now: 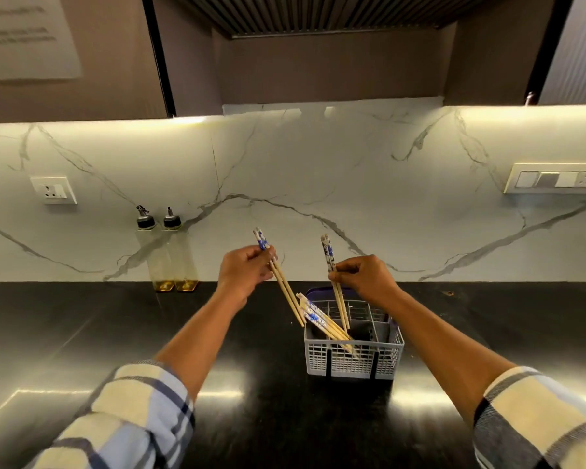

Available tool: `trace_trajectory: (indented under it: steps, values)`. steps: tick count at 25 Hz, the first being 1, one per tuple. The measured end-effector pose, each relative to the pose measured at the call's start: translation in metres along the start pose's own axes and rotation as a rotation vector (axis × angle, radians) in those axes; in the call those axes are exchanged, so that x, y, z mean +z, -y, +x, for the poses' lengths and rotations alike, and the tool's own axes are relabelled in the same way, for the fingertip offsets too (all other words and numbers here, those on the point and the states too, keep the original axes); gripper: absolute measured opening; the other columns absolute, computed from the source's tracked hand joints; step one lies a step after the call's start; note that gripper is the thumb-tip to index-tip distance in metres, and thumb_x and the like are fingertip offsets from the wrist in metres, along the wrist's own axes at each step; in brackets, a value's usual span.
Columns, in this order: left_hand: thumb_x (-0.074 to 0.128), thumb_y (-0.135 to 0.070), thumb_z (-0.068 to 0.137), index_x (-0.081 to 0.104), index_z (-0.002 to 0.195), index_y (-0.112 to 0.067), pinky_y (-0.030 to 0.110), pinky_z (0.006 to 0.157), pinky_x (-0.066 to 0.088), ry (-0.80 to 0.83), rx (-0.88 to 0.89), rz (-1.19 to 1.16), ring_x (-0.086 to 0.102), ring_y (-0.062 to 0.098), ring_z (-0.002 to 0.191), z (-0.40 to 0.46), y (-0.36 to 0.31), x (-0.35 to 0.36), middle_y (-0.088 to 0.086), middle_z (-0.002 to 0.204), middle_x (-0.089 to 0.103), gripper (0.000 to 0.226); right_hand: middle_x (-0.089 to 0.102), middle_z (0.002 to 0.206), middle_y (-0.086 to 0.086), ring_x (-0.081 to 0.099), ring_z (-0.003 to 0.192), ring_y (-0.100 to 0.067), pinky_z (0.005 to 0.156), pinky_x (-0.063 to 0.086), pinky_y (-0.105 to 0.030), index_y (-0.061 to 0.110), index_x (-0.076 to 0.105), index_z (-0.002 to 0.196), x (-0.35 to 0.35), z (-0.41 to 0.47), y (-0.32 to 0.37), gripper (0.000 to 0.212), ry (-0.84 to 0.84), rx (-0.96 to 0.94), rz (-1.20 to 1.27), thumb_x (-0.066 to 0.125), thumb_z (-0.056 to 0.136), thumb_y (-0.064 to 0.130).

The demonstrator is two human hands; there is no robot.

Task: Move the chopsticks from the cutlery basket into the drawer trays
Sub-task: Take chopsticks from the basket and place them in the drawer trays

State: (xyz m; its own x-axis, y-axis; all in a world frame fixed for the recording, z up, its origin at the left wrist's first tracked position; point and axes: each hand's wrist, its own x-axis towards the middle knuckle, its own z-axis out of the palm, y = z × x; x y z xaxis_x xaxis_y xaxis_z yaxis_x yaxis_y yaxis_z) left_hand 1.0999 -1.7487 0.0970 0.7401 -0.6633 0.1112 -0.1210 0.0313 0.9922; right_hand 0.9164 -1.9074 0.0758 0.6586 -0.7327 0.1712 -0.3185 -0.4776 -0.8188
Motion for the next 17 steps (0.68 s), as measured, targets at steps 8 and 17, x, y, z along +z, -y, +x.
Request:
trace_trajectory:
  steps: [8,17]
  values:
    - [0.068,-0.010,0.088,0.070,0.102,-0.012,0.040,0.072,0.063,0.218,0.169,0.079,0.076,0.029,0.083,-0.009,-0.106,-0.033,0.014,0.095,0.075,0.013,0.074,0.096,-0.022,0.074,0.089,-0.033,0.082,0.061,-0.039,-0.006,0.072,0.102,-0.042,-0.009,0.082,0.020,0.101,-0.084,0.462,0.069,0.087,0.007]
    - [0.070,-0.006,0.086,0.070,0.099,-0.011,0.035,0.063,0.063,0.294,0.082,0.058,0.076,0.024,0.073,-0.038,-0.090,-0.041,0.014,0.091,0.075,0.014,0.075,0.094,-0.022,0.074,0.086,-0.031,0.074,0.062,-0.034,-0.005,0.071,0.100,-0.027,-0.049,0.094,0.022,0.150,0.052,0.451,0.072,0.084,0.009]
